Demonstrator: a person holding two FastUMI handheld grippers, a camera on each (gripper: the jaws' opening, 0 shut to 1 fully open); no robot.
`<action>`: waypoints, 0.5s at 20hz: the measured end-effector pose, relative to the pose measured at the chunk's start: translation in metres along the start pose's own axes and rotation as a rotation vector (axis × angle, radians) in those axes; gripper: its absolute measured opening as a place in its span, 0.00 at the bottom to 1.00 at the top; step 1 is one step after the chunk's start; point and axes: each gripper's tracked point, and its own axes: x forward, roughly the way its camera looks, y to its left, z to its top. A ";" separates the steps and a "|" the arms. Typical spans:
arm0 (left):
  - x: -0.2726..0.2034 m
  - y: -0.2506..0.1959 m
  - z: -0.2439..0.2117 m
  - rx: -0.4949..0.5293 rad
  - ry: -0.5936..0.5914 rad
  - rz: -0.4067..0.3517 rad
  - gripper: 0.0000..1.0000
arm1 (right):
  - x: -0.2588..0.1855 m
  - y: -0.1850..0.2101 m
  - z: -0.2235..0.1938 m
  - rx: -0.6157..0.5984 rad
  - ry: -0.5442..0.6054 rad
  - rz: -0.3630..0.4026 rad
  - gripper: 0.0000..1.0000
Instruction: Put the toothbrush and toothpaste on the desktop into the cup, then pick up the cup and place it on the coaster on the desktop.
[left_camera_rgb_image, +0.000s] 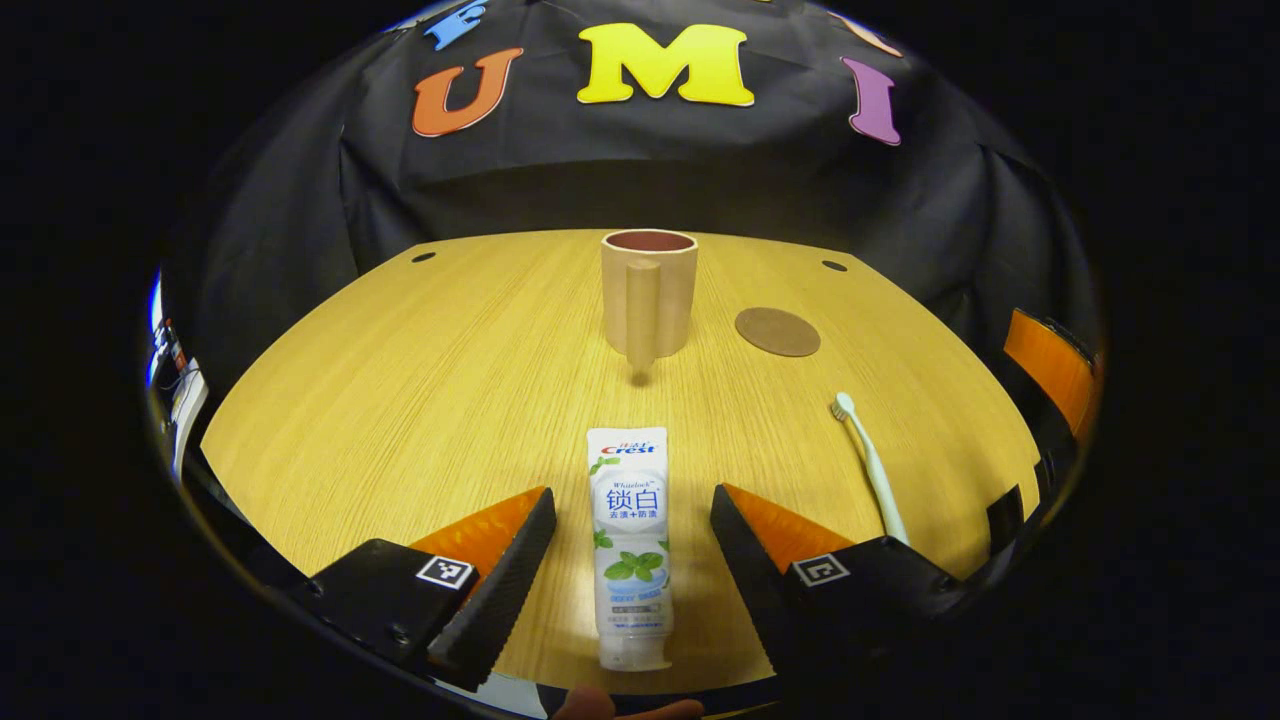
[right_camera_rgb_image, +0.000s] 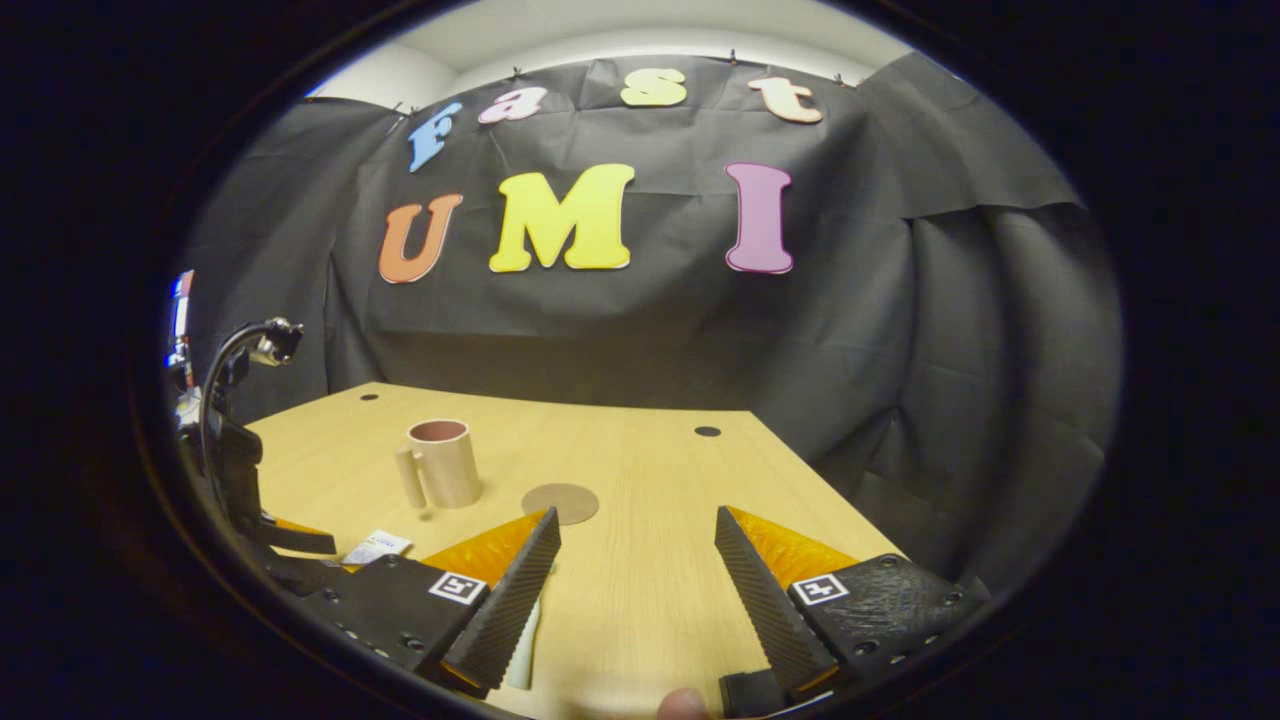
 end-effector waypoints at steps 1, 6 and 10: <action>0.001 0.001 -0.001 0.001 0.008 0.007 0.98 | 0.000 0.000 -0.001 -0.006 0.004 -0.002 0.95; 0.005 0.005 -0.010 -0.011 0.050 0.035 0.79 | 0.002 0.002 -0.006 0.005 0.016 0.007 0.95; 0.006 0.004 -0.011 -0.004 0.063 0.056 0.73 | 0.002 0.010 -0.007 0.016 0.026 0.029 0.96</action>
